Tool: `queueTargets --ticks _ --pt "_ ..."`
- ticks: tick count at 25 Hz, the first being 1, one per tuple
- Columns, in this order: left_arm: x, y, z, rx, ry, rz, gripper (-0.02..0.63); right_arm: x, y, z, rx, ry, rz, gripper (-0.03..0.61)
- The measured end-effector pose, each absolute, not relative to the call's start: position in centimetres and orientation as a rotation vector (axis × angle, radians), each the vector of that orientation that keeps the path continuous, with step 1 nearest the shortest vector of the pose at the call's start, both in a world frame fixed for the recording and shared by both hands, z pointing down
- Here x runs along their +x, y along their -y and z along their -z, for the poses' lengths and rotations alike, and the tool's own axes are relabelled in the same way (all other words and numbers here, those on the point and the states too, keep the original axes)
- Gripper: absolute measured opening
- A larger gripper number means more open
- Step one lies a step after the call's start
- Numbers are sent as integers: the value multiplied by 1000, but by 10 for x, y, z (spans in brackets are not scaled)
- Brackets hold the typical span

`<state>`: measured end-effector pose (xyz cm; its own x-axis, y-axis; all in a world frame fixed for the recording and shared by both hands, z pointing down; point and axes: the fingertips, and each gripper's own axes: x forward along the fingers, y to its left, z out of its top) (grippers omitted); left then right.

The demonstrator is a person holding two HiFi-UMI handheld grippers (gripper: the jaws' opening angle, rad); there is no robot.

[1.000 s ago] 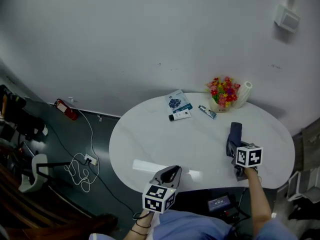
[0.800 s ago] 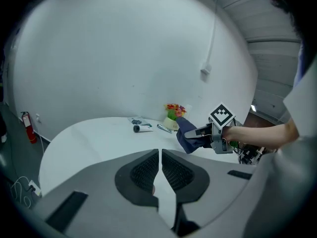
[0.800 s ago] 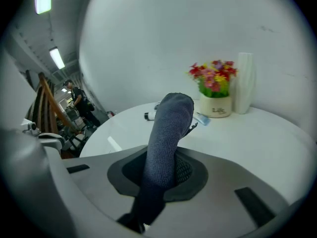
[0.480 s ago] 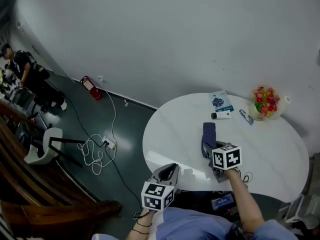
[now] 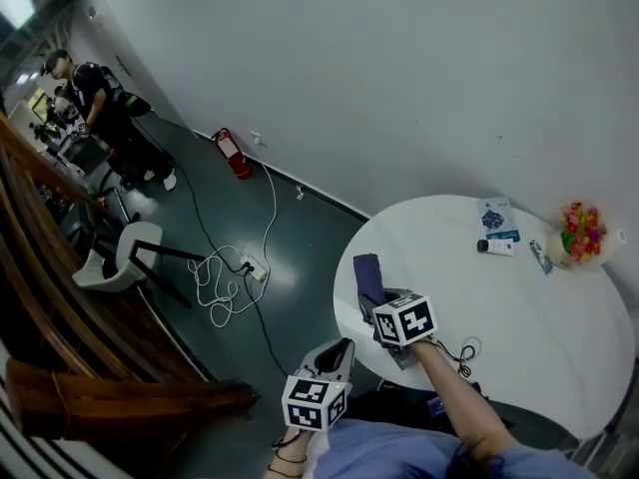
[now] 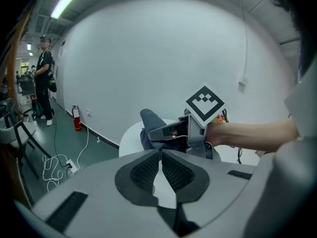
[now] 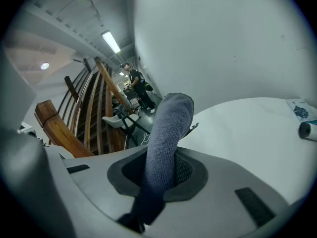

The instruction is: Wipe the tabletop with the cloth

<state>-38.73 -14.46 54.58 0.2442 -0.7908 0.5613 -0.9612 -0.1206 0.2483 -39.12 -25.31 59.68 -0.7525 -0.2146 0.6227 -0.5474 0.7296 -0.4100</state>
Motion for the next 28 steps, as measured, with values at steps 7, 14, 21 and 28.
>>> queueTargets --ticks 7,14,21,28 --pt "-424 121 -549 1853 1679 -398 23 -437 228 -623 451 2325 -839 69" --pt "-419 122 -564 1882 1595 -452 23 -395 231 -652 550 2231 -868 69" --pt "-370 169 -550 2038 1506 -497 23 -292 255 -663 746 2155 -930 69" --pt "-295 205 -539 2107 1445 -468 23 -164 268 -663 945 2089 -985 69"
